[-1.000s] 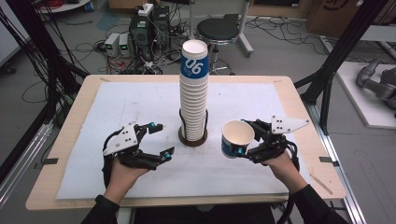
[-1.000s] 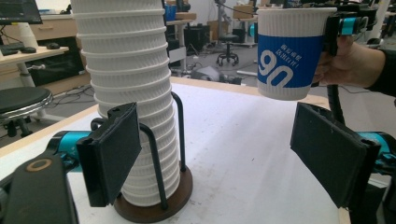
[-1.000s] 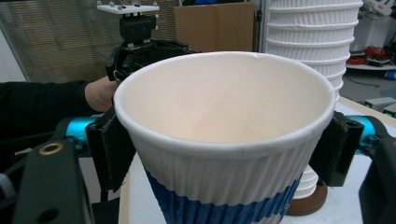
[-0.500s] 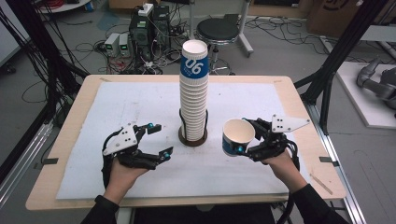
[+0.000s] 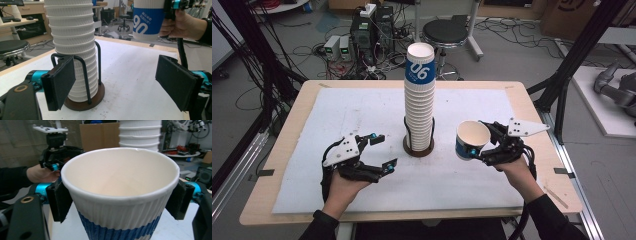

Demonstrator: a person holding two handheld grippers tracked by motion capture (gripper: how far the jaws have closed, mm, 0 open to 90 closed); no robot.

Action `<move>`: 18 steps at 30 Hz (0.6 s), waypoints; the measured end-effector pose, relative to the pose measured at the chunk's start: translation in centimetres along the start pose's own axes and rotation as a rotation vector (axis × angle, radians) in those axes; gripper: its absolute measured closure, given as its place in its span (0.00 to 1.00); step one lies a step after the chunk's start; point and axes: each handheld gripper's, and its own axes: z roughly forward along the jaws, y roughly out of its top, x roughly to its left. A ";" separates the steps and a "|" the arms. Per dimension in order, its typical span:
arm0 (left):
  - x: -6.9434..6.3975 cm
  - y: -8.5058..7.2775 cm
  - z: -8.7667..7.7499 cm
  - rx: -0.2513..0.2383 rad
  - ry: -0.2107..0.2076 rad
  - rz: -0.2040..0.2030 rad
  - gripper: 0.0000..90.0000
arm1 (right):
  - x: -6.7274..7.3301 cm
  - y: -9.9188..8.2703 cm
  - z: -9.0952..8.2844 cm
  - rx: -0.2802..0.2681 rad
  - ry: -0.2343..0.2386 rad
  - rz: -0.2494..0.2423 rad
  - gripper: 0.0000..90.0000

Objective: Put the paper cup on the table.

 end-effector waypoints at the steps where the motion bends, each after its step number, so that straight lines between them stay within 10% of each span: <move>1: 0.0 0.0 0.0 -0.001 -0.003 -0.001 0.18 | -0.4 0.0 -0.2 0.003 -0.016 0.004 0.24; 18: -0.1 -0.1 0.2 0.009 -0.015 0.003 0.18 | -3.4 -0.5 -1.3 -0.023 -0.165 0.042 0.23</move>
